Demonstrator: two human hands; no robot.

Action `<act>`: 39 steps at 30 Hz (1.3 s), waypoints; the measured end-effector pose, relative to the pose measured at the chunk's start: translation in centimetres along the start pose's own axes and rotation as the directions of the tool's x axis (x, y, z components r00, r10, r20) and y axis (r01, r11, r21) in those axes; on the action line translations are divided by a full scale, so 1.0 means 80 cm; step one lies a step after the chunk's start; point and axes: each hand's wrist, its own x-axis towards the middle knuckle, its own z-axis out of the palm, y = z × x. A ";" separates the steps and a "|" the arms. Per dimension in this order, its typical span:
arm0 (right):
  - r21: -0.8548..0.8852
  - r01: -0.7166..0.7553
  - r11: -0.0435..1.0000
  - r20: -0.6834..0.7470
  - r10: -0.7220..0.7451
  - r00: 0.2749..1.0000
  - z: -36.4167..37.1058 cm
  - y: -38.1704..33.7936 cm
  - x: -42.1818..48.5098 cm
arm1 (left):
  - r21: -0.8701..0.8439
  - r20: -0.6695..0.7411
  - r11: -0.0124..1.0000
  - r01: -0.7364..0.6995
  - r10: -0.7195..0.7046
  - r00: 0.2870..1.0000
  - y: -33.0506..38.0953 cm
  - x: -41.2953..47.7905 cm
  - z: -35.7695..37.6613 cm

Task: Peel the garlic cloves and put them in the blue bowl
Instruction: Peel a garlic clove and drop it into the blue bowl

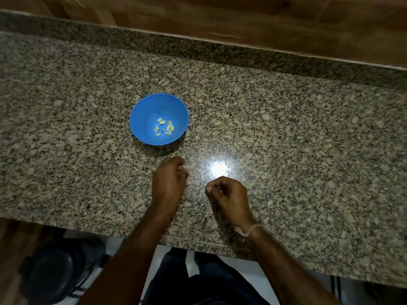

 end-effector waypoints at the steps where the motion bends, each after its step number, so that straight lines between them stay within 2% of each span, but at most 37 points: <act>1: -0.014 -0.001 1.000 0.009 0.001 1.000 0.001 0.000 -0.002 | 0.061 0.030 0.998 0.000 -0.001 1.000 0.000 0.002 0.002; 3: -0.035 -0.006 0.999 0.010 0.007 1.000 0.005 0.000 -0.007 | 0.134 0.032 0.991 0.000 -0.004 0.999 -0.001 -0.007 0.006; 6: -0.058 -0.021 0.998 -0.003 0.021 1.000 0.005 0.001 -0.006 | 0.089 -0.067 0.996 -0.022 0.028 0.997 -0.005 -0.050 0.011; 10: -0.142 0.001 0.990 -0.005 -0.001 1.000 0.007 0.000 -0.004 | 0.068 -0.001 0.997 -0.032 0.032 0.999 -0.019 -0.092 0.027; 16: -0.268 0.088 0.959 -0.018 -0.096 0.995 0.014 -0.001 -0.011 | 0.075 0.007 0.997 -0.036 0.035 0.999 -0.022 -0.092 0.030; 19: -0.291 0.094 0.952 -0.027 -0.106 0.994 0.015 -0.001 -0.008 | -0.021 0.001 1.000 0.007 -0.007 1.000 -0.018 -0.093 0.035; 21: -0.166 0.007 0.986 -0.006 -0.008 1.000 0.014 0.001 -0.004 | -0.108 0.021 0.992 0.063 -0.061 0.998 -0.009 -0.091 0.040; 22: 0.001 -0.082 0.997 0.028 0.082 0.996 0.012 0.000 -0.004 | -0.164 0.035 0.982 0.089 -0.084 0.996 -0.005 -0.090 0.042; 24: 0.348 -0.269 0.898 0.137 0.235 0.962 0.010 -0.005 -0.011 | -0.283 0.065 0.947 0.153 -0.140 0.988 0.000 -0.087 0.043; 25: 0.436 -0.328 0.838 0.175 0.279 0.944 0.010 -0.007 -0.016 | -0.320 0.074 0.930 0.180 -0.165 0.983 0.000 -0.087 0.044; 28: 0.528 -0.404 0.747 0.223 0.337 0.915 0.011 -0.012 -0.030 | -0.381 0.098 0.894 0.236 -0.214 0.972 -0.002 -0.093 0.043; 30: 0.551 -0.392 0.737 0.224 0.323 0.920 0.013 -0.015 -0.034 | -0.378 0.105 0.887 0.264 -0.242 0.965 0.000 -0.095 0.041; 32: 0.469 -0.299 0.831 0.164 0.251 0.954 0.013 -0.015 -0.035 | -0.342 0.099 0.904 0.257 -0.237 0.966 0.006 -0.095 0.038; 34: 0.245 -0.131 0.961 0.072 0.117 0.991 0.012 -0.014 -0.033 | -0.278 0.084 0.936 0.215 -0.200 0.976 0.013 -0.095 0.034; 35: 0.125 -0.052 0.991 0.039 0.047 0.998 0.012 -0.015 -0.033 | -0.241 0.073 0.952 0.189 -0.177 0.982 0.015 -0.095 0.031; 37: -0.002 0.025 1.000 0.015 -0.025 1.000 0.011 -0.018 -0.033 | -0.152 0.038 0.980 0.130 -0.126 0.991 0.018 -0.095 0.027; 39: -0.033 0.074 0.997 0.005 -0.073 0.997 0.011 -0.019 -0.035 | -0.045 0.019 0.995 0.094 -0.093 0.996 0.020 -0.093 0.023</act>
